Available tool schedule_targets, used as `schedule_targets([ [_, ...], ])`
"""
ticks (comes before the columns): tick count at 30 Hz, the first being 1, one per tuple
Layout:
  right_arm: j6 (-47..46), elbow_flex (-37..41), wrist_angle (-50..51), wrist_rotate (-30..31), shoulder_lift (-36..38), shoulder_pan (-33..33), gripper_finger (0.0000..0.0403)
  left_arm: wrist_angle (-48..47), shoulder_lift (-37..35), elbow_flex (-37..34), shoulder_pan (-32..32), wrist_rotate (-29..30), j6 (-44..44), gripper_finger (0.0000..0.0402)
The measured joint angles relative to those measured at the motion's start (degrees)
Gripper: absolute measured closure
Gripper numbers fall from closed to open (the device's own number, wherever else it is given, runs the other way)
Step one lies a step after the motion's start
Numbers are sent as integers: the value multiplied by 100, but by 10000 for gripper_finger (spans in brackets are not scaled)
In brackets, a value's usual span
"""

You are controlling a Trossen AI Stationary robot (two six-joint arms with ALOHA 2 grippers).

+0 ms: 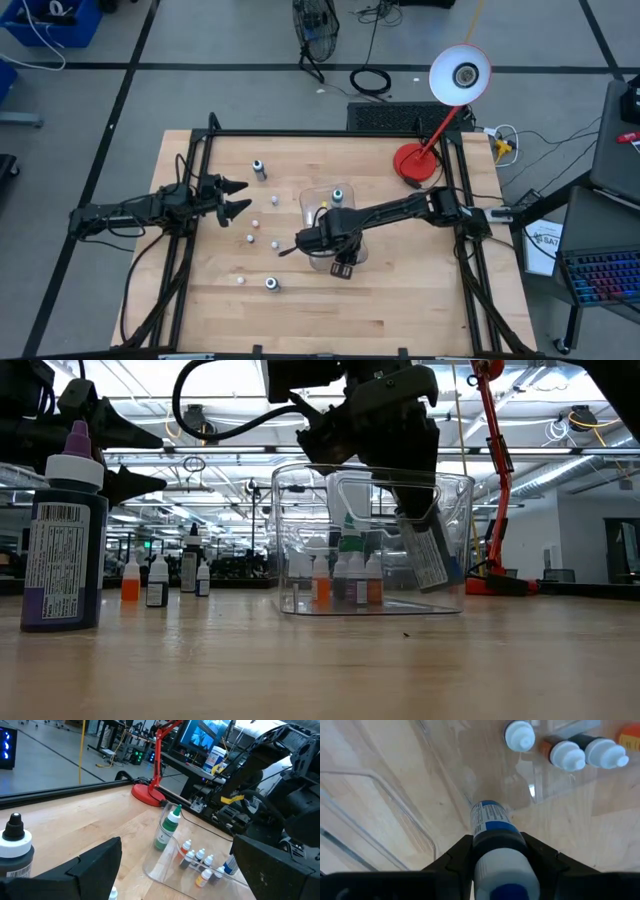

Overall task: Pick & Place food coloring
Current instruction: Put the big blue food coloring bottle into the transparent bin, then put the small black food coloring bottle into the transparent bin

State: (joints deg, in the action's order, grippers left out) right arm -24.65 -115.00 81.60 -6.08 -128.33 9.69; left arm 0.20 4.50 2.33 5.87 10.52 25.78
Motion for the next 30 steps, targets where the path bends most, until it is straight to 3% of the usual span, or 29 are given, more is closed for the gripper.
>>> schedule_targets([
  [10,-167,22,-273,368,48,-18,281,1,-1,-1,0,0,0,23],
  [21,-172,20,-275,302,47,-21,278,-1,1,0,-1,0,0,23],
  [27,-480,15,-257,303,56,-22,196,-1,1,-2,0,0,0,23],
  [30,-588,15,-257,303,56,-20,178,-1,0,-1,-2,0,0,23],
])
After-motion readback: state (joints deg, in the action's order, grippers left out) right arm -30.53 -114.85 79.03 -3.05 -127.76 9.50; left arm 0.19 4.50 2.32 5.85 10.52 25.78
